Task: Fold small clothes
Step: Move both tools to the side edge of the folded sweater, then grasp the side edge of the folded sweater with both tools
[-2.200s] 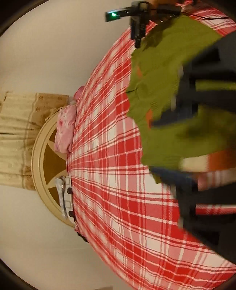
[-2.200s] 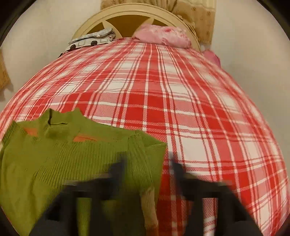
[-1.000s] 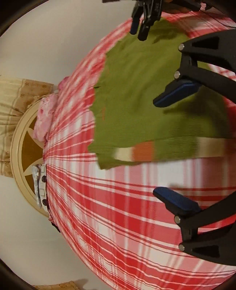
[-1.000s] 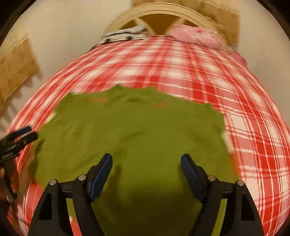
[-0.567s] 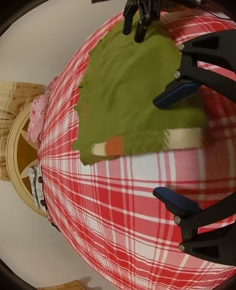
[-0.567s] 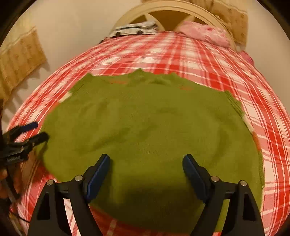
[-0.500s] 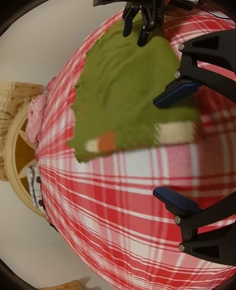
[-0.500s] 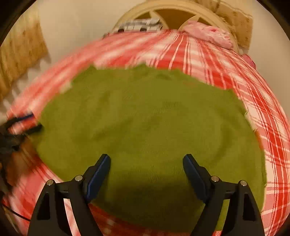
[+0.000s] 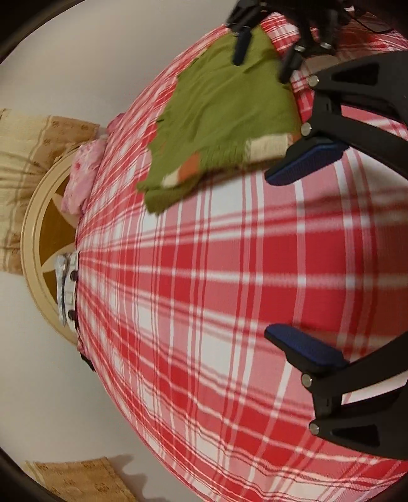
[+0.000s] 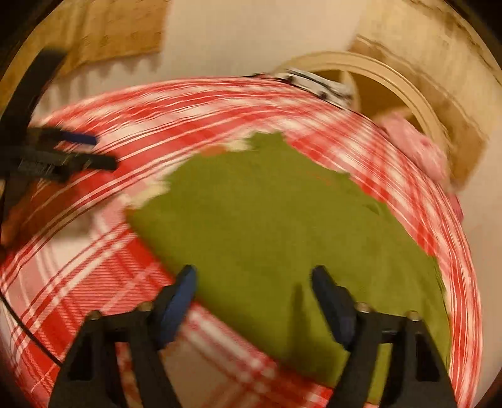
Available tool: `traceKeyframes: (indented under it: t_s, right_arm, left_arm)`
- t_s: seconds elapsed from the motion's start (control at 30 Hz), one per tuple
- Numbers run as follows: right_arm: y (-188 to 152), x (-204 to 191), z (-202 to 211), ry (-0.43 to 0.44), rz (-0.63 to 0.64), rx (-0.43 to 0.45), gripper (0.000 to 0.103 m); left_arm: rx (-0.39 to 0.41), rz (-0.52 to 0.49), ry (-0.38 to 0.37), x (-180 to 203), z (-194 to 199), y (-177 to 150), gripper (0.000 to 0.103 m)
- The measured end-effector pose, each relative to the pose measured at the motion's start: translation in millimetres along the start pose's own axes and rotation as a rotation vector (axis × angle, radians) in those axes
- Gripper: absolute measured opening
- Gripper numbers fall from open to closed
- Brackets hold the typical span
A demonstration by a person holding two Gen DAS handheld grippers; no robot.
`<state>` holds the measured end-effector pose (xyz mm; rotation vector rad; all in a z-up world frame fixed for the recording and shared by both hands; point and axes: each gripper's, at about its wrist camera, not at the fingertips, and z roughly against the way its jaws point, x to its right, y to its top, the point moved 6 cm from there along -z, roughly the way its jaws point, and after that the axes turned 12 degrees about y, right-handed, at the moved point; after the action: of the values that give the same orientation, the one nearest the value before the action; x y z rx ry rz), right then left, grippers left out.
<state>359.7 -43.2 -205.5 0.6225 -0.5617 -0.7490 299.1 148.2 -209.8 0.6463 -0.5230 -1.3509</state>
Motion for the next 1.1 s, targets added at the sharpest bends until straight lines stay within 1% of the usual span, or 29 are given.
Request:
traceKeyframes:
  t_s: [0.1,0.23,0.33,0.4,0.43,0.5,0.53,0.57,0.6,0.7,0.9,1.0,1.1]
  right_arm:
    - [3,-24,-8,0.028,0.048,-0.011,0.068]
    - [8,-48,-21,0.055,0.11,-0.027,0.068]
    - [13,-61,-32,-0.005,0.163,-0.036,0.068]
    - [21,-61,-39,-0.048,0.165,-0.027,0.068]
    - [24,-60,-43,-0.063,0.164,-0.025,0.066]
    - [31,-60,-49,-0.058,0.147,-0.015,0.048]
    - [33,-61,-51,-0.052,0.145,-0.015,0.044]
    - [34,-62,-53,-0.048,0.146,-0.017,0.037]
    - [34,-64,-54,-0.04,0.148,-0.016,0.032]
    - [32,-62,-51,-0.024,0.13,0.002,0.029]
    - [30,-47,-56,-0.018,0.049,0.004,0.028]
    - [29,-49,-56,-0.021,0.052,0.007,0.028]
    - [28,-47,-57,-0.004,0.034,0.011,0.028]
  left_arm:
    - [-0.006,0.015,0.002,-11,-3,0,0.092]
    - [0.0,0.02,-0.009,-14,-8,3,0.092]
    - [-0.008,0.005,-0.005,-10,-14,6,0.092]
    - [-0.01,-0.011,0.008,-7,-18,10,0.092]
    - [-0.008,-0.02,0.014,-6,-20,12,0.092]
    - [-0.009,-0.037,0.007,-2,-24,17,0.092]
    - [-0.011,-0.045,0.012,-1,-27,20,0.092]
    - [-0.01,-0.05,0.014,-1,-29,22,0.092]
    - [-0.01,-0.06,0.012,1,-32,25,0.092]
    - [-0.009,-0.091,0.019,7,-40,29,0.092]
    - [-0.035,-0.114,-0.015,26,-58,40,0.092]
    - [-0.024,-0.14,0.0,37,-65,51,0.092]
    - [-0.017,-0.162,0.026,45,-72,61,0.092]
